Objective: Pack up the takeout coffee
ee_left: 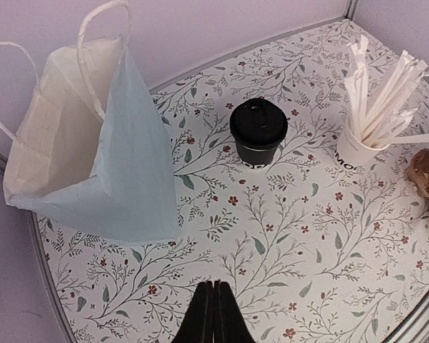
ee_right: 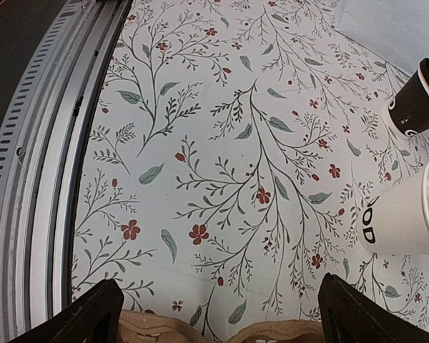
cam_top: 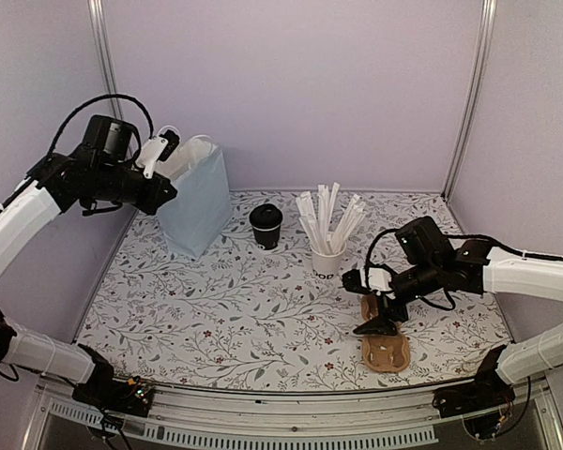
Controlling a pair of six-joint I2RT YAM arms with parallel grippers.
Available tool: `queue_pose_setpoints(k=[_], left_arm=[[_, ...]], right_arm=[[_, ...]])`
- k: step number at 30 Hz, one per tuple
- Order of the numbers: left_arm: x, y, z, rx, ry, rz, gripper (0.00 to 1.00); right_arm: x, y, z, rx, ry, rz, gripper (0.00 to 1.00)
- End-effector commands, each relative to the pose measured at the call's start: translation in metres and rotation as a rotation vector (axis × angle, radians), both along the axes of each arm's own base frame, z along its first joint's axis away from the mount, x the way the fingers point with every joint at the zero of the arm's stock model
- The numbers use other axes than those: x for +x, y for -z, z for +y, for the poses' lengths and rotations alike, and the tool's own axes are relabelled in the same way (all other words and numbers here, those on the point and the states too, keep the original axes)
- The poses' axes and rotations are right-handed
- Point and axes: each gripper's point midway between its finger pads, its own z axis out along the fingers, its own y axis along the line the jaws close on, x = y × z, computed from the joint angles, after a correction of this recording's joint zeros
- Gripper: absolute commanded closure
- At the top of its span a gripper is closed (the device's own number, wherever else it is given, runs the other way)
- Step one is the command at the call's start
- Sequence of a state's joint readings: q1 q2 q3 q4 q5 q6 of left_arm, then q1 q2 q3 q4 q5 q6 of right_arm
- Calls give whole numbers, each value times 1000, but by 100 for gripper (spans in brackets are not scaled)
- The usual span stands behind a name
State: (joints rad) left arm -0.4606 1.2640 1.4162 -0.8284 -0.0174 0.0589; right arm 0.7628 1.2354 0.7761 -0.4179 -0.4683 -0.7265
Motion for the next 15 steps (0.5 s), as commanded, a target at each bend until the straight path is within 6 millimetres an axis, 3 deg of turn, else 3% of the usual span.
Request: queue_pose_setpoints(k=[1,3,5,8,15], left_arm=[[-16,9,5,-5,-20,25,73],[-6,-1,14,25,-75,-29,42],[8,-10,19,52,-112,-79,26],[33,-10,20,74,-147,-104,19],[93,3,18,99,-196,-134,16]], right_arm=[[5,4,-1,-8,11,-7,1],[5,5,-1,-8,10,-4,1],[6,5,0,-9,11,-2,1],[5,5,-1,-10,14,-2,1],[7,-2,-1,4,14,-25,1]])
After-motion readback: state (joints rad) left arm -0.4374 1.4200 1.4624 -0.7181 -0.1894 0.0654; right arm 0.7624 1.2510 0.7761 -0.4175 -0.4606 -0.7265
